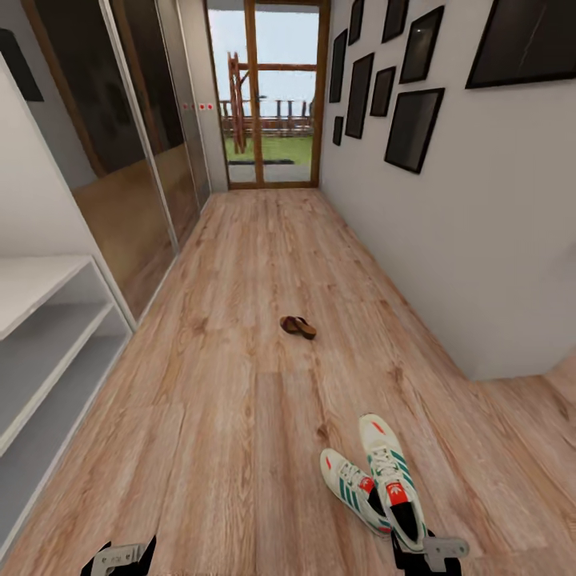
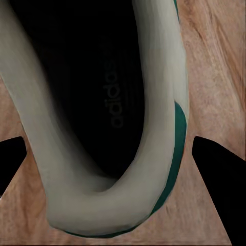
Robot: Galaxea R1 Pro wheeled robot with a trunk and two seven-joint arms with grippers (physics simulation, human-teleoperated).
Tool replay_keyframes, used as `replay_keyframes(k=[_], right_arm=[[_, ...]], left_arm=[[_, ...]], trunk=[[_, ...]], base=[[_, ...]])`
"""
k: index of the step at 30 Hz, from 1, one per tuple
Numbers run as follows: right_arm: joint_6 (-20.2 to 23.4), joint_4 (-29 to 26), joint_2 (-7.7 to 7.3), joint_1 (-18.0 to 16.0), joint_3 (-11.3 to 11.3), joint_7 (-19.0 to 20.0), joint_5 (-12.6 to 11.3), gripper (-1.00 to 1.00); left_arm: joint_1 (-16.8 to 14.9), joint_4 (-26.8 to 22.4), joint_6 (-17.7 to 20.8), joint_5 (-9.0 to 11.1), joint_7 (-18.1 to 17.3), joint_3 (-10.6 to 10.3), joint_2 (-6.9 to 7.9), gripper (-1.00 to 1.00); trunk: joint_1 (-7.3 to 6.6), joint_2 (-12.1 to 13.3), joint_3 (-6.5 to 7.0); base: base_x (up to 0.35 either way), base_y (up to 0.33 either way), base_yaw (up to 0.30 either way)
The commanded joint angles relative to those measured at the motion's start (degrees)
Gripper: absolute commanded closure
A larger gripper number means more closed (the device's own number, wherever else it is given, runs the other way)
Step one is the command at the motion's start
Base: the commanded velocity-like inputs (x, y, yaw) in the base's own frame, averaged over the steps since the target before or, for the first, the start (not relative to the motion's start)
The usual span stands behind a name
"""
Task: Pick up the two gym shoes and the two sandals from the corridor floor and place them onto the hallstand (shoe rack) in the corridor, making sure they are on the rack and not on the floor. Arrange them so the two gym shoes are next to each other and the two sandals are next to each other.
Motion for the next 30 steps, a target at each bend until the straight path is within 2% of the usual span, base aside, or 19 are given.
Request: replay_keyframes(k=[1,20,30], right_arm=[[-0.2,0.0,0.06,0.0,-0.3,0.2,0.5,1.00],[-0.2,-0.1,-0.07,0.0,-0.4,0.3,0.5,1.00],[0.0,0.2,-0.45,0.0,-0.5,0.5,0.4,1.00]], left_arm=[[0.0,0.1,0.0,0.3,-0.6,0.2,-0.02,-1.00],[0.0,0.1,0.0,0.1,-0.6,0.2,-0.05,-1.00],[0.0,1.3,-0.1,-0.2,-0.6,0.1,-0.12,-1.00]], trunk=[[-0.03,0.0,-0.04],[-0.03,0.0,-0.04],[-0.03,0.0,-0.04]], base=[[-0.190,0.262,-0.300],[-0.158,0.268,-0.300],[-0.013,0.035,-0.300]])
